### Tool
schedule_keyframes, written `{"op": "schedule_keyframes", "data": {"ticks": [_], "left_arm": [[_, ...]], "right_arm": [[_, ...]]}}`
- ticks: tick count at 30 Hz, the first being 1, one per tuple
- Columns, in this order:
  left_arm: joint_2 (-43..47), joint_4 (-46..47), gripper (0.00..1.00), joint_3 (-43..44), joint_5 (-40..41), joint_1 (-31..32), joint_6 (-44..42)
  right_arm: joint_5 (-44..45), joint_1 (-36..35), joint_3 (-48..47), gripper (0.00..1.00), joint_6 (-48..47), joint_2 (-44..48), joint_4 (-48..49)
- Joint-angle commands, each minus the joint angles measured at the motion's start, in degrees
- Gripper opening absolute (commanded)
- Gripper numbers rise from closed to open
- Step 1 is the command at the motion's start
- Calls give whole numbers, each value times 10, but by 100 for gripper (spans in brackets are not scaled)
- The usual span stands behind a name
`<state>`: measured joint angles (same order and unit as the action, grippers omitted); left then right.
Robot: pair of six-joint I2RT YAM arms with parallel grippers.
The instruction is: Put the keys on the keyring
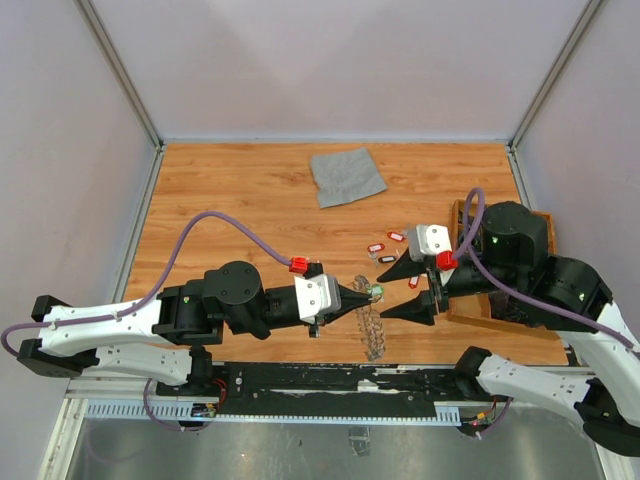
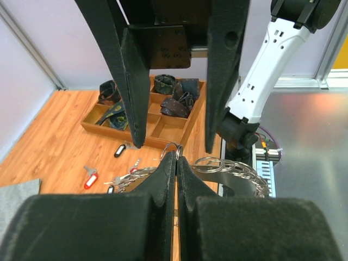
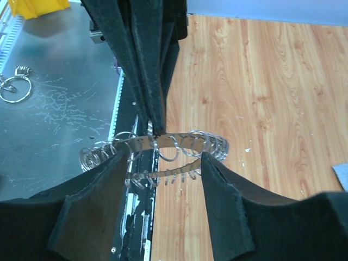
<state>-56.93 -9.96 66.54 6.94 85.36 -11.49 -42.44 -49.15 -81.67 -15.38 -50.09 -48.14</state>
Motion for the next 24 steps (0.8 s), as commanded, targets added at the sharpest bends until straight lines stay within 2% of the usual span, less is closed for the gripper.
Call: {"op": "schedule_keyframes", "data": {"ticks": [1, 5, 8, 15, 17, 22, 24], "left_arm": [[9, 35, 1, 3, 22, 3, 4], [9, 39, 1, -2, 30, 3, 5], [10, 42, 0, -4, 30, 3, 6], [15, 46, 1, -9, 28, 3, 7], [15, 44, 1, -9, 28, 3, 9], [16, 45, 1, -9, 26, 3, 10], [18, 46, 0, -9, 26, 3, 12]], "right_arm": [[-11, -23, 8, 60, 21, 7, 25], [6, -41, 18, 63, 34, 16, 42], [27, -43, 25, 60, 35, 26, 48], [52, -43, 29, 35, 36, 44, 73], [50, -43, 31, 33, 38, 47, 79], [29, -43, 36, 20, 41, 43, 80], [28, -43, 38, 18, 37, 38, 71]]}}
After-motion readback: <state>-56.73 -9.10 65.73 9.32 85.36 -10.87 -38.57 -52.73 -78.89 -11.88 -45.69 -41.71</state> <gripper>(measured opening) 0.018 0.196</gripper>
